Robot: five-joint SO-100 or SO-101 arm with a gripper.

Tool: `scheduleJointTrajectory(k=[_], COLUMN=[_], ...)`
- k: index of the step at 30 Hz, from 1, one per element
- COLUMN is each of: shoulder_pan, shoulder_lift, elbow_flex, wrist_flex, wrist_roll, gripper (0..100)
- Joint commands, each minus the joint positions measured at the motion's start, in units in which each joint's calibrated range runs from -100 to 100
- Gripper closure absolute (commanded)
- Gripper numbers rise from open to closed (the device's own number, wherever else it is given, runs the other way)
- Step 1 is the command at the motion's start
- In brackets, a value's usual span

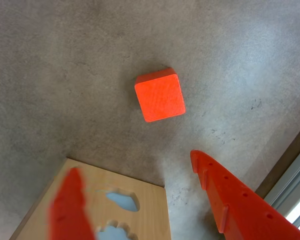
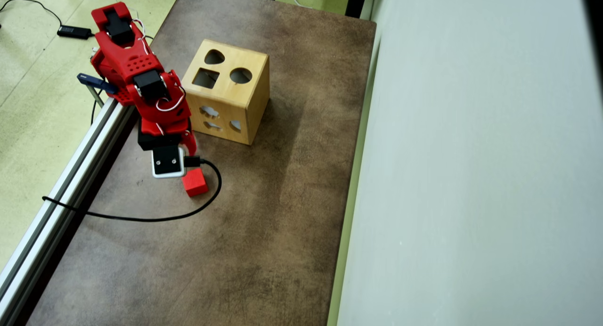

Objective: Pick and place the red cube on the square hole

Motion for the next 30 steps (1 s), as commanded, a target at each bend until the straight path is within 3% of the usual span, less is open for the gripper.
scheduleJointTrajectory(k=[1, 10, 17, 30], shoulder_pan=[1.6, 2.6, 1.9, 1.8], shoulder_lift=[1.0, 14.0, 16.0, 19.3], elbow_flex=[-1.0, -2.0, -1.1, -1.2], wrist_flex=[-0.5, -1.5, -10.6, -11.1], wrist_roll=[0.4, 1.9, 2.0, 4.9], gripper=[61, 61, 61, 61])
